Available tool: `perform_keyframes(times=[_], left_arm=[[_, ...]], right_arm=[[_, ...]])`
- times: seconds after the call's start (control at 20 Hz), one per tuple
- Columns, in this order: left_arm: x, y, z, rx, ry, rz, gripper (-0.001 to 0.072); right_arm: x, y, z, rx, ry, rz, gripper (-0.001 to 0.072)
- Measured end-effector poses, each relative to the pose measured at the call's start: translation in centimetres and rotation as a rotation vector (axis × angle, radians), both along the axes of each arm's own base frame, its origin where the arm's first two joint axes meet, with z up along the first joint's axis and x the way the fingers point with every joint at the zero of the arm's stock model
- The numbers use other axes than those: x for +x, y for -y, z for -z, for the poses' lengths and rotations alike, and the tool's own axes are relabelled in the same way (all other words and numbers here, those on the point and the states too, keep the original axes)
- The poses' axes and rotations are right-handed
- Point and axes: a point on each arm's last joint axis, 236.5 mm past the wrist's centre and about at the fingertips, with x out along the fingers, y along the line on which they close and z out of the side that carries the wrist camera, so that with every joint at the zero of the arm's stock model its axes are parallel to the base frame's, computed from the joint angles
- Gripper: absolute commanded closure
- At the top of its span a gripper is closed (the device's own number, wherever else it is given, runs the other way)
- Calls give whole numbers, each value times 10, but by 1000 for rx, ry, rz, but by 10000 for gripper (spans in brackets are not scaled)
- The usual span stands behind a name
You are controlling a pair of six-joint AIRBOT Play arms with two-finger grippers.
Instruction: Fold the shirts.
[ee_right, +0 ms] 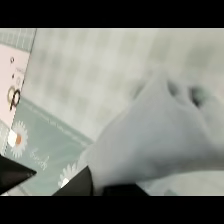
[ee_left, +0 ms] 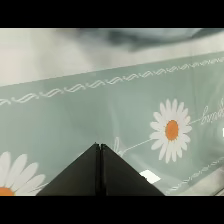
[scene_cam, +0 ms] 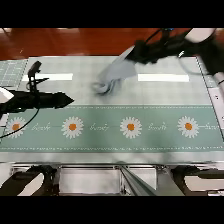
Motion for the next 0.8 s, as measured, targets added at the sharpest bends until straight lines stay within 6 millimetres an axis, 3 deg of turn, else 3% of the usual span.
perform_keyframes(times=[0.15, 0.4, 0.6, 0.8], left_arm=[[-7, 25, 5, -4, -2, 64, 688], [-17, 47, 10, -4, -9, 127, 688], [-19, 52, 11, -3, -9, 142, 688], [-18, 53, 11, -2, -5, 140, 688]], right_arm=[[10, 64, -36, -37, 20, 93, 689], [-2, 184, -64, -80, -15, 300, 689], [-37, 273, -65, -148, -92, 459, 689], [-93, 339, -41, -266, -247, 574, 689]])
